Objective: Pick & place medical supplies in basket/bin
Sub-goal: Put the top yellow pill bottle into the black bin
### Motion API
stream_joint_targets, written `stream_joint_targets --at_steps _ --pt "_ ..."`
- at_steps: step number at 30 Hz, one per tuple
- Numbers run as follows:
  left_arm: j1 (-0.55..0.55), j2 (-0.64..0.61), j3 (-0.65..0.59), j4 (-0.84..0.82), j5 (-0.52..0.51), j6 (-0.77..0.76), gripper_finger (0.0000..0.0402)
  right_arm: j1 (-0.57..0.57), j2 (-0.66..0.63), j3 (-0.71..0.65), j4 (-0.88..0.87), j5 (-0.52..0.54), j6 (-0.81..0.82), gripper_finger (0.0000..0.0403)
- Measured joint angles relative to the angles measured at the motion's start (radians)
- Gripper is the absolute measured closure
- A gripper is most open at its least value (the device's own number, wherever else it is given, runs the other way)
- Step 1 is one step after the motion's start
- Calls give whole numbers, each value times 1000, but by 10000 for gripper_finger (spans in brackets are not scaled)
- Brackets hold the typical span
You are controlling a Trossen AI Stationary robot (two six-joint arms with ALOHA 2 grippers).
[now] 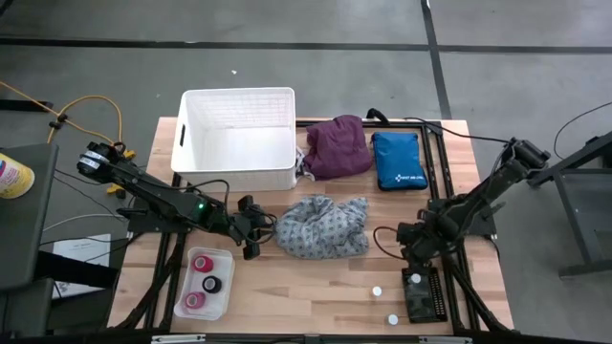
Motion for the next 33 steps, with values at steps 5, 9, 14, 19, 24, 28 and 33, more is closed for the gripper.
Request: stream_joint_targets --at_steps 5,9,14,19,24,28,33 --pt "0 0 0 0 0 0 327 -51 0 0 -28 -18 55 248" --pt "0 0 0 0 0 0 327 -96 0 0 -41 -33 108 248" --pt "0 0 0 0 0 0 327 -140 0 0 -43 -71 189 248" --pt "0 0 0 0 0 0 327 -167 0 0 -57 -118 235 248" --pt "0 0 0 0 0 0 327 -172 0 0 -68 -125 259 248" --pt "0 0 0 0 0 0 327 -172 0 0 -59 -124 278 248" --pt "0 0 0 0 0 0 327 -171 12 0 -42 -122 289 248"
